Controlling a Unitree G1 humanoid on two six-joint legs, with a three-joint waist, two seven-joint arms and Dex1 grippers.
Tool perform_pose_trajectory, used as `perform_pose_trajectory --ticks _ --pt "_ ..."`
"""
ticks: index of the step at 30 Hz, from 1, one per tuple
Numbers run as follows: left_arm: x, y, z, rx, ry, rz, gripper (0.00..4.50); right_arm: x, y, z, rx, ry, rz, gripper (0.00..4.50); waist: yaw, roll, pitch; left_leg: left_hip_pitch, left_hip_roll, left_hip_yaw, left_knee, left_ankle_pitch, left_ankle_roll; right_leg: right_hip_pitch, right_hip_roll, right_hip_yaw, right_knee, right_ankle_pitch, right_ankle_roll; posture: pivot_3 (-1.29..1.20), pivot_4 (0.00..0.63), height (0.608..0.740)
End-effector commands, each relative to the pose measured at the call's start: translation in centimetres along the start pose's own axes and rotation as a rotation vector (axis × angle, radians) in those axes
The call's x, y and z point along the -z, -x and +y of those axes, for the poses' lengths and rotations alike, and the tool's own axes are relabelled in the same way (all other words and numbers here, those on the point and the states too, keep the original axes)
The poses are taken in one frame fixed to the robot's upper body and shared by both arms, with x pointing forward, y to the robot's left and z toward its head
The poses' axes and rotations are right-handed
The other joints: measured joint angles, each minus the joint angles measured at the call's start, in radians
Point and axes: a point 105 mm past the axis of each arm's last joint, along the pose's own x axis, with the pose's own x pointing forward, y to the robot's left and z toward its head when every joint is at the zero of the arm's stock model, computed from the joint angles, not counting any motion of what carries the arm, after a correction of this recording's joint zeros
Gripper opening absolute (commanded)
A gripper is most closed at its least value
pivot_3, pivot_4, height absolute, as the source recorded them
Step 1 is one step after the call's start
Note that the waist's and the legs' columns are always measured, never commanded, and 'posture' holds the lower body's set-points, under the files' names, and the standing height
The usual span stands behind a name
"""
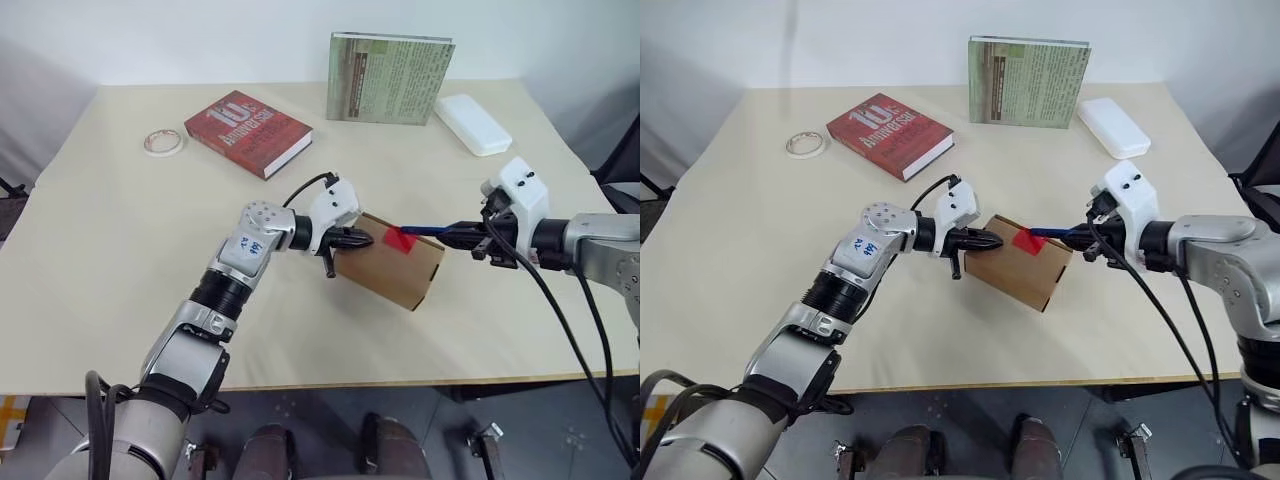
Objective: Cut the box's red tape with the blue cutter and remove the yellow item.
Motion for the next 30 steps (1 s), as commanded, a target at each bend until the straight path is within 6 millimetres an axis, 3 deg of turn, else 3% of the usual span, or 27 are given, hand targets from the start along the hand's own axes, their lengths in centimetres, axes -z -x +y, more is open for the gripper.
perform_pose_trajectory --ticks 1,8,12,23,30 --pt "2.2 -0.1 -0.3 -0.001 0.041 0.066 0.03 0.5 1.3 -0.7 0.025 0.045 0.047 0.17 0.0 0.0 0.0 0.0 0.0 0.0 0.0 0.0 0.0 0.0 0.0 0.0 0.0 0.0 0.0 0.0 0.15 0.74" --pt "2.3 0.0 -0.2 -0.008 0.043 0.067 0.03 1.6 2.3 -1.0 0.02 0.059 0.105 0.17 -0.001 0.0 0.0 0.0 0.0 0.0 0.001 0.0 0.0 0.001 0.0 0.0 0.0 0.0 0.0 0.0 0.15 0.74" --pt "2.3 0.0 -0.2 -0.009 0.045 0.066 0.03 1.2 2.3 -0.9 0.017 0.058 0.075 0.17 -0.001 0.0 0.0 0.0 0.0 0.0 0.001 0.0 0.0 0.001 0.0 0.0 0.0 0.0 0.0 0.0 0.15 0.74" --pt "2.2 0.0 -0.5 0.004 0.039 0.063 0.03 -2.6 -0.7 0.7 -0.066 0.05 -0.094 0.17 -0.004 0.0 0.0 0.0 0.0 0.0 0.004 0.0 0.0 0.001 0.0 0.001 0.001 0.0 0.0 0.0 0.15 0.74" --pt "2.2 0.1 -0.7 0.003 0.038 0.06 0.03 -2.9 -1.8 1.3 -0.096 0.043 -0.123 0.17 -0.004 0.0 0.0 -0.001 0.0 0.0 0.004 -0.001 0.001 0.001 0.0 0.0 0.001 0.0 0.0 0.0 0.15 0.74"
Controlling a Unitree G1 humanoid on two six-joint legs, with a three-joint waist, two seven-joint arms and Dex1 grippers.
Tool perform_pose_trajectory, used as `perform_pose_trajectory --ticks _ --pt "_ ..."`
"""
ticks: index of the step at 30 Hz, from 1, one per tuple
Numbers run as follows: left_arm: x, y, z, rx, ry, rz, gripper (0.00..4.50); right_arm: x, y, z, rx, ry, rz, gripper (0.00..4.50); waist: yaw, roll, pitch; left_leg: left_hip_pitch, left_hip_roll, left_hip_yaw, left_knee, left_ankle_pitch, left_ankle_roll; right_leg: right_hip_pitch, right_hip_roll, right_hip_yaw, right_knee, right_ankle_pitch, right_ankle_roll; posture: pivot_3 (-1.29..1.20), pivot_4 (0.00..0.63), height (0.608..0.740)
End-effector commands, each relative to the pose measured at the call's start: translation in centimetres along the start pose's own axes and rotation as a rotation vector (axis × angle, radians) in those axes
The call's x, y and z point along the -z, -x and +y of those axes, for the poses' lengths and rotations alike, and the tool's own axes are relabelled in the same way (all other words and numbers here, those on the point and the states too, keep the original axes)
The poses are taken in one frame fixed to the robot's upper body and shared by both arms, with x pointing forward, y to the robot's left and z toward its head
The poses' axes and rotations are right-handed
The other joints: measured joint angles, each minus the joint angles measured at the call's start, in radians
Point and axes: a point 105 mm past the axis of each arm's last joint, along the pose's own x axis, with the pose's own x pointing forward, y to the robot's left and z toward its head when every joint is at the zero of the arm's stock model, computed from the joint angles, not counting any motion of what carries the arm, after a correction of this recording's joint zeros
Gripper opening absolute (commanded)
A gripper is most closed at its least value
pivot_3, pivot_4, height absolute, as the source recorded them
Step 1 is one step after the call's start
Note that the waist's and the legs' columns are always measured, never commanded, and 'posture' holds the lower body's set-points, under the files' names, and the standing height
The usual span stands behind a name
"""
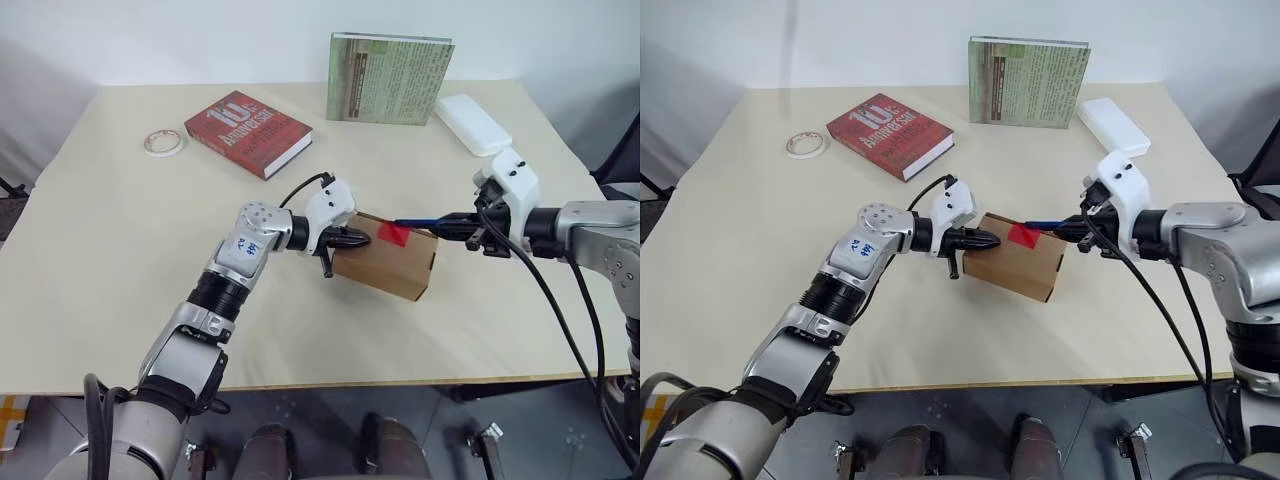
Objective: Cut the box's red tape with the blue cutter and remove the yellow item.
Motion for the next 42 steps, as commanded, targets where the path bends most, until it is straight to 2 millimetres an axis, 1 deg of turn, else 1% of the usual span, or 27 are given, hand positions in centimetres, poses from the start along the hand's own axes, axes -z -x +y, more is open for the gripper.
perform_pose_trajectory --ticks 1,6,10,15,19,26,32,37,42 --pt "1.9 -0.3 -0.7 0.012 0.031 0.061 0.03 -1.4 0.0 1.2 -0.052 0.033 -0.067 0.17 -0.001 0.0 0.0 0.0 0.0 0.0 0.0 0.0 0.0 0.0 0.0 0.0 0.0 0.0 0.0 0.0 0.15 0.74" --pt "2.1 -0.2 -0.8 0.013 0.032 0.066 0.03 -2.0 0.3 1.3 -0.059 0.027 -0.109 0.17 -0.005 0.0 0.0 0.0 0.0 0.0 0.0 0.0 0.0 0.0 0.0 0.0 0.0 0.0 0.0 0.0 0.15 0.74" --pt "2.1 -0.2 -0.8 0.014 0.032 0.067 0.03 -1.6 0.1 1.3 -0.053 0.032 -0.092 0.17 -0.005 0.0 0.0 0.0 0.0 0.0 0.0 0.0 0.0 0.0 0.0 0.0 0.0 0.0 0.0 0.0 0.15 0.74" --pt "2.4 0.2 -0.4 -0.002 0.036 0.077 0.03 -1.2 0.9 1.3 -0.046 0.079 -0.049 0.17 -0.005 0.0 0.0 0.0 0.0 0.0 -0.001 0.0 0.0 0.0 0.0 0.0 0.0 0.0 0.0 0.0 0.15 0.74" --pt "2.5 0.4 -0.2 -0.011 0.039 0.08 0.03 -1.7 1.2 1.3 -0.059 0.085 -0.071 0.17 -0.006 0.0 0.0 0.0 0.0 0.0 0.0 0.0 0.0 0.0 0.0 0.0 0.0 0.0 0.0 0.0 0.15 0.74" --pt "2.4 0.5 -0.1 -0.014 0.041 0.081 0.03 -1.8 1.6 1.7 -0.081 0.093 -0.079 0.17 -0.009 0.0 0.0 0.0 0.0 0.0 0.0 0.0 0.0 0.0 0.0 0.0 0.0 0.0 0.0 0.0 0.15 0.74" --pt "2.5 0.6 -0.1 -0.016 0.046 0.083 0.03 -1.9 2.6 1.4 -0.065 0.112 -0.069 0.17 -0.009 0.0 0.0 0.0 0.0 0.0 0.0 0.0 0.0 0.0 0.0 0.0 0.0 0.0 0.0 0.0 0.15 0.74" --pt "2.6 0.6 -0.1 -0.016 0.05 0.085 0.03 -2.2 2.7 1.6 -0.068 0.111 -0.09 0.17 -0.009 0.0 0.0 0.0 0.0 0.0 0.0 0.0 0.0 0.0 0.0 0.0 0.0 0.0 0.0 0.0 0.15 0.74" --pt "2.5 0.6 -0.1 -0.015 0.052 0.083 0.03 -2.0 1.9 1.6 -0.079 0.1 -0.103 0.17 -0.009 0.0 0.0 0.0 0.0 0.0 0.0 0.0 0.0 0.0 0.0 0.0 0.0 0.0 0.0 0.0 0.15 0.74"
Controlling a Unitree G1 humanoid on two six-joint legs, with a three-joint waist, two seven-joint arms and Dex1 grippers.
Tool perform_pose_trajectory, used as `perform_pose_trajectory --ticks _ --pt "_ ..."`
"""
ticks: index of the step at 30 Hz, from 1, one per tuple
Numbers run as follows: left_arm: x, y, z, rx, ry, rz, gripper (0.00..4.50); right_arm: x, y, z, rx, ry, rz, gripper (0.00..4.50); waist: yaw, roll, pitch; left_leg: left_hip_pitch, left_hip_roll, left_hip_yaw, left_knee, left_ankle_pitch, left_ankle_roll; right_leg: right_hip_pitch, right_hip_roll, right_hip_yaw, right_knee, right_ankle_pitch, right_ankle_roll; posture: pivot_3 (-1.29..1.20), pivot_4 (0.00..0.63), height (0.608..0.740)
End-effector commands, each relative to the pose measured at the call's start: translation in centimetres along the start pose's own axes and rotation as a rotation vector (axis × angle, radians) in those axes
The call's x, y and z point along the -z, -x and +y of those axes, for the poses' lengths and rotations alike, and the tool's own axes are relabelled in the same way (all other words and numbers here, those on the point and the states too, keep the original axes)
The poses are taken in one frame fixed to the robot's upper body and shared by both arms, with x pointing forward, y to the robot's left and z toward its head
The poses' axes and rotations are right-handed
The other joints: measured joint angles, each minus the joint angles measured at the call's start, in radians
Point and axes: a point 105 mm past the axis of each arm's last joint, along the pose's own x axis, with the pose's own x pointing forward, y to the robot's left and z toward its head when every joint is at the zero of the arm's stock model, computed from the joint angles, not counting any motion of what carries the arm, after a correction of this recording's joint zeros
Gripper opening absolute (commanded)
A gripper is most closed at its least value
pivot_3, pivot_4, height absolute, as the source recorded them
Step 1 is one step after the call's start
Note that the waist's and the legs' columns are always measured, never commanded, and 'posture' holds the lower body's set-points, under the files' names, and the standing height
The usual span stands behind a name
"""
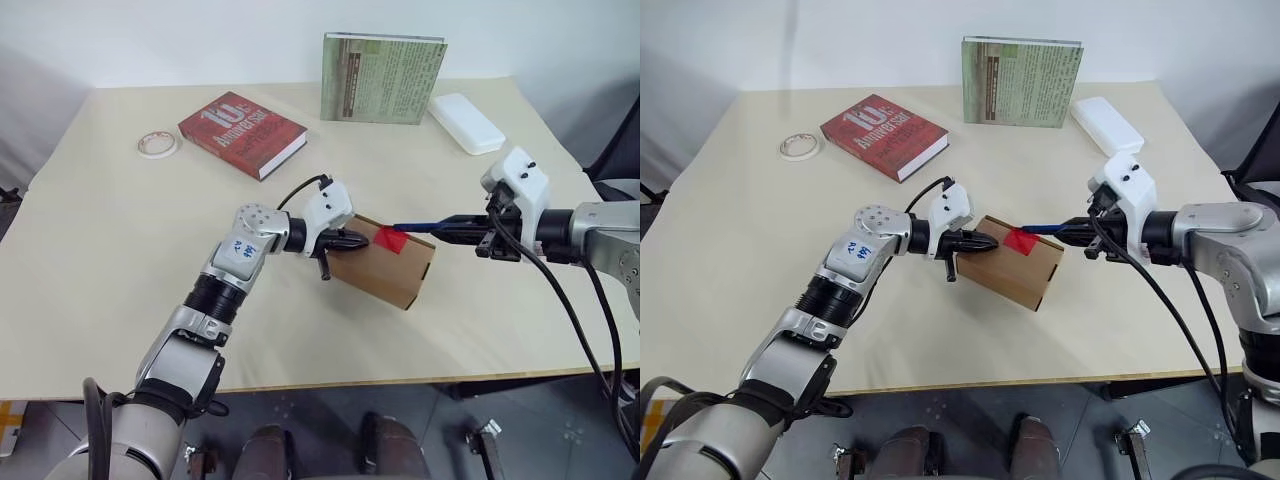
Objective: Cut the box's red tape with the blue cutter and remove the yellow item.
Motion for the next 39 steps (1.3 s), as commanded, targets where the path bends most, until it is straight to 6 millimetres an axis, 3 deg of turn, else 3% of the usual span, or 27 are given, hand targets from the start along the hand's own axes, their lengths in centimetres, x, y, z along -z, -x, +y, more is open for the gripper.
perform_pose_trajectory --ticks 1,16,25,33,39 --pt "2.4 0.1 -0.1 -0.01 0.053 0.083 0.03 -1.1 0.0 0.4 -0.017 0.042 -0.059 0.17 0.001 0.0 0.0 0.0 0.0 0.0 0.0 0.0 0.0 0.0 0.0 0.0 0.0 0.0 0.0 0.0 0.15 0.74" --pt "2.6 0.4 0.0 -0.022 0.06 0.086 0.03 0.6 -0.5 -1.6 0.068 0.014 -0.035 0.17 0.001 0.0 0.0 0.0 0.0 0.0 0.0 0.0 0.0 0.0 0.0 0.0 0.0 0.0 0.0 0.0 0.15 0.74" --pt "2.6 0.4 0.0 -0.022 0.06 0.086 0.03 2.3 1.4 -0.6 0.045 0.011 0.041 0.17 0.011 0.0 0.0 0.0 0.0 0.0 0.001 0.0 0.0 0.001 0.0 0.0 0.0 0.0 0.0 0.0 0.15 0.74" --pt "2.6 0.3 0.1 -0.025 0.061 0.086 0.03 2.7 3.9 -2.2 0.167 -0.002 0.055 0.17 0.013 0.0 0.0 0.0 0.0 0.0 0.002 -0.001 0.001 0.001 0.0 0.0 -0.001 0.0 0.0 0.0 0.15 0.74" --pt "2.5 0.3 0.1 -0.023 0.059 0.086 0.03 2.0 3.5 -1.7 0.153 -0.006 0.004 0.17 0.012 0.0 0.0 0.0 0.0 0.0 0.002 -0.001 0.001 0.001 0.0 0.001 -0.001 0.0 0.0 0.0 0.15 0.74"
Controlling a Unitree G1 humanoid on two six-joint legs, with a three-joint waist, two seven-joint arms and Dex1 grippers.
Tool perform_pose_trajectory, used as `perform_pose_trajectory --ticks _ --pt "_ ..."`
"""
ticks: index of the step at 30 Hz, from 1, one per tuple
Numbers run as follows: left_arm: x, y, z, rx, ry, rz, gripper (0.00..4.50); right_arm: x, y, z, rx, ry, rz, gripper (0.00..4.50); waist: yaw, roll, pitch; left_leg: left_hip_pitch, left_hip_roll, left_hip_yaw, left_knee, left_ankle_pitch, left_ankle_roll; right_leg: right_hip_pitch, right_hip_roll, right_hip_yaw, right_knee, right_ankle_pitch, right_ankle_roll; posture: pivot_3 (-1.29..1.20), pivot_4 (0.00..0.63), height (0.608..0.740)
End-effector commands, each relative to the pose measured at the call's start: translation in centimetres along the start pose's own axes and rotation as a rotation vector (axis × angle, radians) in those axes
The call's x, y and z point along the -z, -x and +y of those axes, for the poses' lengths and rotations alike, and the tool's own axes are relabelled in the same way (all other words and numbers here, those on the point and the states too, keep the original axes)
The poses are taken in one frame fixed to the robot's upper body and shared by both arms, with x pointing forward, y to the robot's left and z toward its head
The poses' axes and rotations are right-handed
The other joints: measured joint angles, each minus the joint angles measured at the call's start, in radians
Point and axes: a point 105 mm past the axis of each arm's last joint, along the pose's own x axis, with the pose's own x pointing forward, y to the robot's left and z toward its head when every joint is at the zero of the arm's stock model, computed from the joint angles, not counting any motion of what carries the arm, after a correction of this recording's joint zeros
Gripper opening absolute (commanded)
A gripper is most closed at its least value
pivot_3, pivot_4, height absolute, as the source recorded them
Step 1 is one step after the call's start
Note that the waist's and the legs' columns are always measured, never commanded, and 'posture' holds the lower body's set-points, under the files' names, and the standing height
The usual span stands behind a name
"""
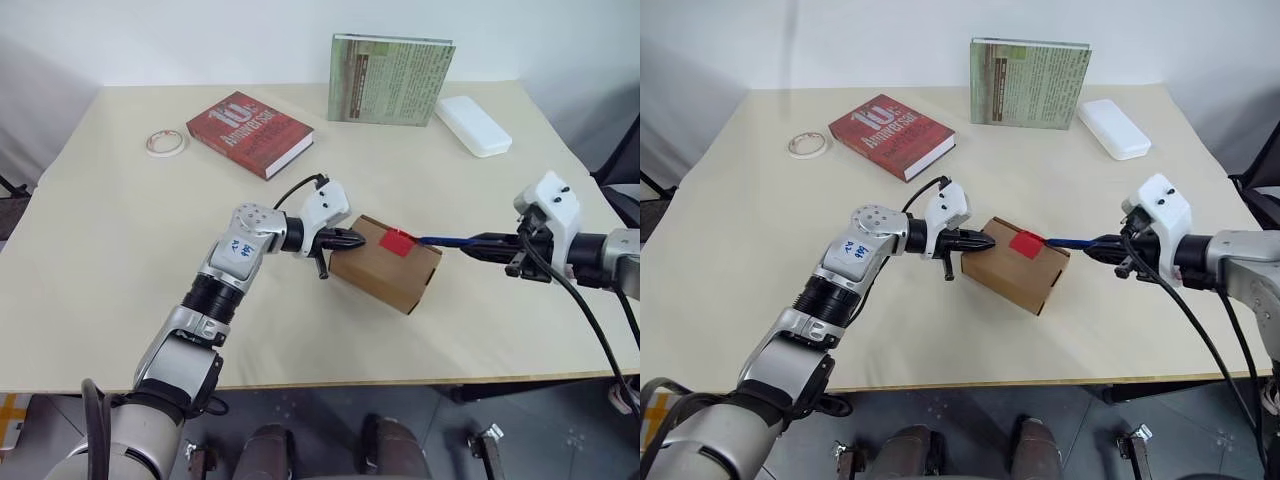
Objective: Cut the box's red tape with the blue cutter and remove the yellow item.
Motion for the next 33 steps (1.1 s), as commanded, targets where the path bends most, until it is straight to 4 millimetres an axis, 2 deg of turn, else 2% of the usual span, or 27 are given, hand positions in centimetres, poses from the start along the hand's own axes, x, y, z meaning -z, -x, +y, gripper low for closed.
perform_pose_trajectory --ticks 1,6,12,16,23,30,33 --pt "2.3 0.0 -0.1 -0.008 0.044 0.076 0.03 -2.2 0.8 -0.1 0.042 0.034 -0.091 0.17 0.0 0.0 0.0 0.0 0.0 0.0 0.0 0.0 0.0 0.0 0.0 0.0 0.0 0.0 0.0 0.0 0.15 0.74" --pt "2.3 0.0 -0.1 -0.008 0.045 0.076 0.03 -3.8 0.0 0.4 -0.002 0.021 -0.162 0.17 0.0 0.0 0.0 0.0 0.0 0.0 0.0 0.0 0.0 0.0 0.0 0.0 0.0 0.0 0.0 0.0 0.15 0.74" --pt "2.2 -0.1 -0.3 -0.003 0.043 0.072 0.03 -3.2 -2.2 0.0 -0.008 0.013 -0.145 0.17 -0.001 0.0 0.0 0.0 0.0 0.0 0.0 0.0 0.0 0.0 0.0 0.0 0.0 0.0 0.0 0.0 0.15 0.74" --pt "2.2 0.0 -0.4 -0.002 0.042 0.072 0.03 -2.8 -3.1 -0.5 -0.013 0.012 -0.126 0.17 -0.001 0.0 0.0 0.0 0.0 0.0 0.0 0.0 0.0 0.0 0.0 0.0 0.0 0.0 0.0 0.0 0.15 0.74" --pt "2.3 0.2 -0.3 -0.011 0.044 0.074 0.03 -2.2 -2.9 -0.5 -0.044 0.028 -0.101 0.17 -0.002 0.0 0.0 0.0 0.0 0.0 0.0 0.0 0.0 0.0 0.0 0.0 0.0 0.0 0.0 0.0 0.15 0.74" --pt "2.4 0.2 -0.5 -0.008 0.046 0.073 0.03 -4.3 -2.6 0.2 -0.07 0.044 -0.178 0.17 -0.002 0.0 0.0 0.0 0.0 0.0 0.0 0.0 0.0 0.0 0.0 0.0 0.0 0.0 0.0 0.0 0.15 0.74" --pt "2.3 0.1 -0.5 -0.006 0.046 0.071 0.03 -3.7 -3.2 0.6 -0.099 0.044 -0.15 0.17 -0.002 0.0 0.0 0.0 0.0 0.0 0.0 0.0 0.0 0.0 0.0 0.0 0.0 0.0 0.0 0.0 0.15 0.74"
